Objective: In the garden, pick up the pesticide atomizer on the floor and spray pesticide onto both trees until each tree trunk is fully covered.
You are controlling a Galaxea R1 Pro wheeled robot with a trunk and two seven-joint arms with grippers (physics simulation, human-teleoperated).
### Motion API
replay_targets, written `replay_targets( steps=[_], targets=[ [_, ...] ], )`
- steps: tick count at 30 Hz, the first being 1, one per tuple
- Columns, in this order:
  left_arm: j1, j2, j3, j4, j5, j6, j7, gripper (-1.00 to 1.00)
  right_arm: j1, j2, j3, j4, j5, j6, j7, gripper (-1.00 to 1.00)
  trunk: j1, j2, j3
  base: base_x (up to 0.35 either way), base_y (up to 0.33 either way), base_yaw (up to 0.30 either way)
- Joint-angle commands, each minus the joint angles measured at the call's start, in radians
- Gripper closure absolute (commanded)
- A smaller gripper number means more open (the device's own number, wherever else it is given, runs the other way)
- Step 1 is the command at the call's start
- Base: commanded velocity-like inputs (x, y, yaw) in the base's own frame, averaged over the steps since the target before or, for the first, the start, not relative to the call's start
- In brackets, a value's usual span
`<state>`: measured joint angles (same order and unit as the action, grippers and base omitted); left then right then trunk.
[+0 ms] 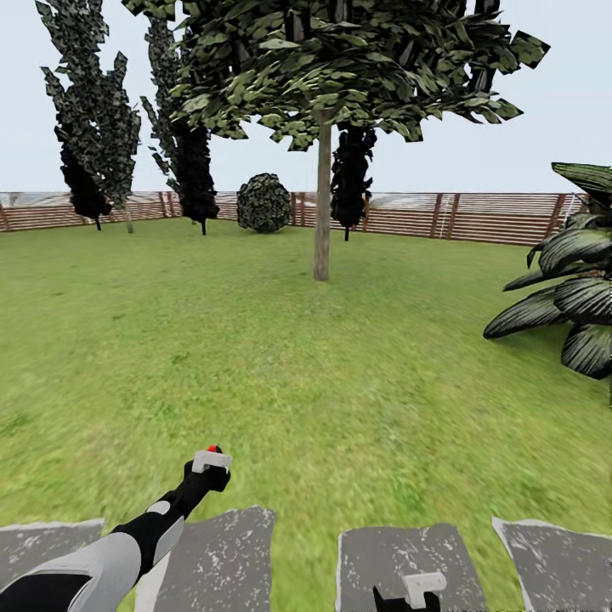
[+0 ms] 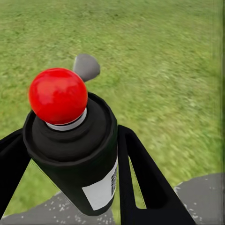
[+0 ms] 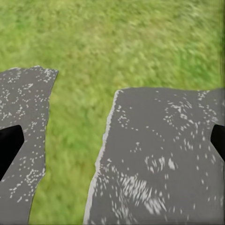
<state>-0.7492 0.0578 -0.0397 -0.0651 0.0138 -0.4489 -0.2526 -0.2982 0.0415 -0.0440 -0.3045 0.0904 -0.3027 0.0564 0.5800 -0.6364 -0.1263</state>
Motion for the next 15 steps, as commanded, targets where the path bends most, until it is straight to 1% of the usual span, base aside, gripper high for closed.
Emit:
replay_targets(
  steps=[1,5,12,15],
  targets=[
    [-0.001,0.000,-0.003,0.001,0.002,-0.004,-0.002,1.00,-0.001,0.001,-0.005,0.001,0.009,-0.003,0.002,-1.00,0.000,-0.002,-0.002,0.000,0.000,-0.120],
    [-0.001,0.000,-0.003,0.001,0.002,-0.004,-0.002,1.00,-0.001,0.001,-0.004,0.000,0.011,-0.003,0.002,-1.00,0.000,-0.002,-0.002,0.000,0.000,-0.049],
    [-0.001,0.000,-0.003,0.001,0.002,-0.004,-0.002,1.00,-0.001,0.001,-0.004,-0.001,0.015,-0.002,0.002,-1.00,0.000,-0.002,-0.002,0.000,0.000,-0.005],
    [-0.001,0.000,-0.003,0.001,0.003,-0.004,-0.001,1.00,-0.001,0.004,-0.004,-0.001,0.013,-0.004,0.002,-1.00,0.000,-0.002,-0.002,0.084,0.000,0.000]
  ],
)
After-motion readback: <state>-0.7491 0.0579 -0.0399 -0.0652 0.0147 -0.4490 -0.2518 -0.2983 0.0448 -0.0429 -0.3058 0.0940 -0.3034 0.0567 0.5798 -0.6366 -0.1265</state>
